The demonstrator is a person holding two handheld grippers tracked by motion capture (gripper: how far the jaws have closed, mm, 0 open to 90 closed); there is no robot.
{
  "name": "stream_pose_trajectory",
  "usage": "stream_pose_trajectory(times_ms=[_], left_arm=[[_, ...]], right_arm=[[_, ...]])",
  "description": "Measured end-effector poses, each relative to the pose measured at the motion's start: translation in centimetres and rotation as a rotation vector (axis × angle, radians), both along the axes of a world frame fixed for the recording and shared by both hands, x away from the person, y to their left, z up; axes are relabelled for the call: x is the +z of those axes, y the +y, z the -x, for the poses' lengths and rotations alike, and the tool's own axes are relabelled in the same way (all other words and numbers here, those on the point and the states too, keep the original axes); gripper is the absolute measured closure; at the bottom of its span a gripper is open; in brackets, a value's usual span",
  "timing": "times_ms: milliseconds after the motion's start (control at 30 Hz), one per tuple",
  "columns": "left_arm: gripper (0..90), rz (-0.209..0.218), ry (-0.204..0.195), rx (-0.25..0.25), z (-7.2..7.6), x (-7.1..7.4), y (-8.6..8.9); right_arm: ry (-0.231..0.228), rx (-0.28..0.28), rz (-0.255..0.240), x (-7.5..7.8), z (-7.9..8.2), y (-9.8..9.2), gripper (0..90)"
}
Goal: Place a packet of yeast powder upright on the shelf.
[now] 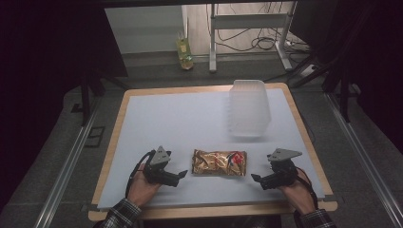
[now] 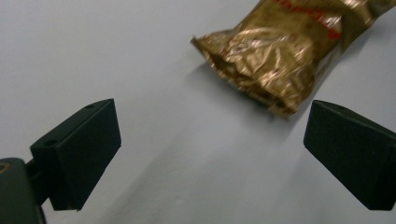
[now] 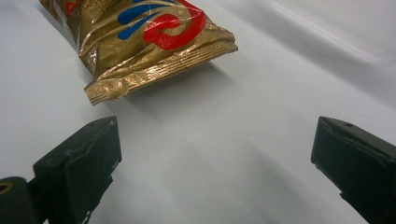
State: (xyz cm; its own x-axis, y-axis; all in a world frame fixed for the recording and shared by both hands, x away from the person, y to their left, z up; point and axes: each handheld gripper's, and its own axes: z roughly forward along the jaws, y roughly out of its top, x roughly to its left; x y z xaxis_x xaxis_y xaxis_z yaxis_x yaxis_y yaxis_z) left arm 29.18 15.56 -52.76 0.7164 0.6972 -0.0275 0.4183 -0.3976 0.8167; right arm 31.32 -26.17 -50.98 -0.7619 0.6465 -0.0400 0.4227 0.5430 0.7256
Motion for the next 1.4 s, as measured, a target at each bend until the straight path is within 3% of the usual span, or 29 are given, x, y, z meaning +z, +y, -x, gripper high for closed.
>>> stream_pose_trajectory(times_ms=[167, 200, 267, 533, 733, 867, 933, 1033, 1100, 1300, 1367, 1400], left_arm=[[3.7, 0.018, 0.002, 0.003, -0.1, 0.4, -0.3], [3.8, 0.046, 0.002, -0.001, -0.1, 0.7, -0.5], [5.6, 0.033, -0.012, -0.001, -0.1, 0.9, -0.7], [24.5, 0.040, -0.044, -0.045, -0.1, 1.5, -1.6], [39.3, 0.040, -0.054, -0.045, -0.4, 1.7, -2.5], [61.2, 0.051, -0.045, -0.057, -1.1, 1.6, -3.4], [64.8, 0.044, -0.045, -0.063, -1.2, 1.6, -3.6], [83.5, 0.029, -0.031, -0.081, -1.4, 1.2, -4.2], [89.4, 0.028, -0.018, -0.095, -1.7, 0.8, -4.6], [89.5, 0.036, 0.007, -0.117, -2.3, 0.1, -5.6], [89.6, 0.012, 0.014, -0.122, -2.4, -0.5, -6.0], [89.6, 0.022, 0.038, -0.107, -2.7, -0.7, -6.0]], right_arm=[[0.004, -0.002, 0.001, 0.0, 0.0, 0.0, 2.2], [0.004, -0.003, 0.001, 0.0, 0.0, 0.0, 2.3], [0.003, -0.003, 0.000, 0.0, -0.1, 0.0, 2.3], [0.005, -0.004, 0.000, -0.1, -0.1, 0.0, 2.6], [0.005, -0.006, -0.002, 0.0, -0.1, 0.0, 2.6], [0.006, -0.006, -0.003, -0.1, -0.1, 0.0, 2.6], [0.005, -0.006, -0.002, -0.1, -0.1, 0.0, 2.7], [0.004, -0.006, 0.000, -0.1, -0.1, 0.0, 2.7], [0.005, -0.004, 0.000, -0.1, -0.1, 0.0, 2.8], [0.008, -0.002, 0.006, -0.2, -0.1, 0.1, 3.1], [0.009, -0.004, 0.007, -0.2, -0.2, 0.1, 3.2], [0.010, -0.004, 0.007, -0.2, -0.2, 0.1, 3.3]])
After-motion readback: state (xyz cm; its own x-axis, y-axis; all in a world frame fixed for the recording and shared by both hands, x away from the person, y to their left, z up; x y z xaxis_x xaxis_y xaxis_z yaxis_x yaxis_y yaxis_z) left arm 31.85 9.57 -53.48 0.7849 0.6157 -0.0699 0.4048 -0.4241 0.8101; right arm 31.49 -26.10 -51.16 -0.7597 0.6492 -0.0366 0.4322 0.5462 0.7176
